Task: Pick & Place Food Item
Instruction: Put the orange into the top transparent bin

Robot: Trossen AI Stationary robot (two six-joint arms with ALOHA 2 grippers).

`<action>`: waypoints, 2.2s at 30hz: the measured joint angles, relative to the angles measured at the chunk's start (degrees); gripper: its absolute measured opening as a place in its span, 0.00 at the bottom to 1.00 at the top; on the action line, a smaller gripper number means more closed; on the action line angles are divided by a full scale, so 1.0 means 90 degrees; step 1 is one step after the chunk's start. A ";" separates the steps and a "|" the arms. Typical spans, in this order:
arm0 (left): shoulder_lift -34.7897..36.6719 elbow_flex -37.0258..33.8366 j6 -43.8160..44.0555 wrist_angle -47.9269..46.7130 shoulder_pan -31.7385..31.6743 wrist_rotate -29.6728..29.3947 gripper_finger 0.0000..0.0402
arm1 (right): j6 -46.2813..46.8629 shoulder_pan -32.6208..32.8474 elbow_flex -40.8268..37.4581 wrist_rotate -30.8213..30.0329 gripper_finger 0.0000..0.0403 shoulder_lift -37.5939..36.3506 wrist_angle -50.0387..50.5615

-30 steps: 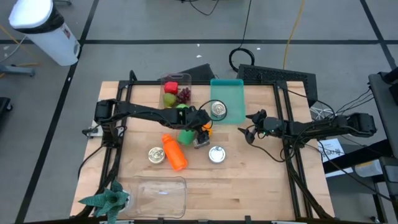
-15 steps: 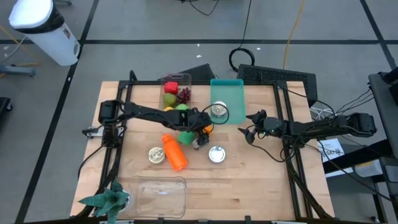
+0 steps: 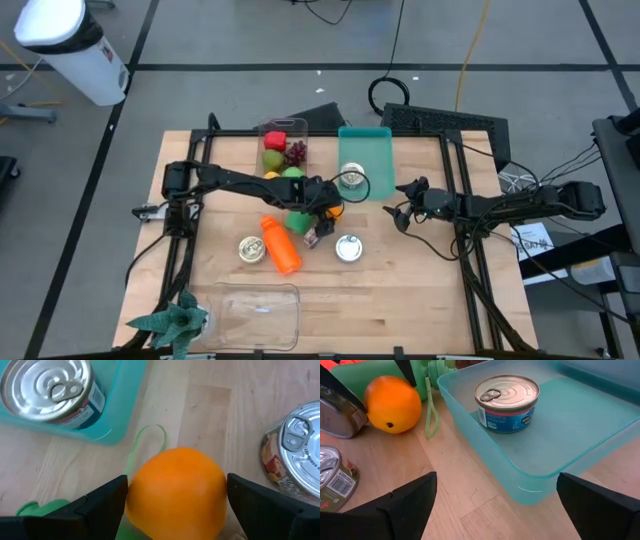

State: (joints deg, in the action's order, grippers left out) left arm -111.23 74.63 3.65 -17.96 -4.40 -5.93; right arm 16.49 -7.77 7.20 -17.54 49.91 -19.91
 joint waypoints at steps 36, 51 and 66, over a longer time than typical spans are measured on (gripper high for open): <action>0.0596 -0.0035 -0.0210 0.0028 0.0206 -0.0118 0.62 | 0.0092 0.0000 0.0000 -0.0015 0.98 -0.0002 0.0003; 0.2392 -0.0019 0.0174 0.0527 0.0348 -0.1484 0.59 | 0.0141 0.0000 0.0000 -0.0012 0.98 0.0000 0.0025; 0.3787 -0.1899 0.0664 0.1652 -0.0793 -0.2618 0.59 | 0.0216 -0.0002 0.0000 -0.0010 0.98 0.0000 0.0088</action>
State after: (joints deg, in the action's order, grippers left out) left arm -77.15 57.54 9.63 -3.09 -11.54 -29.49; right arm 18.44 -7.79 7.20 -17.63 49.91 -19.11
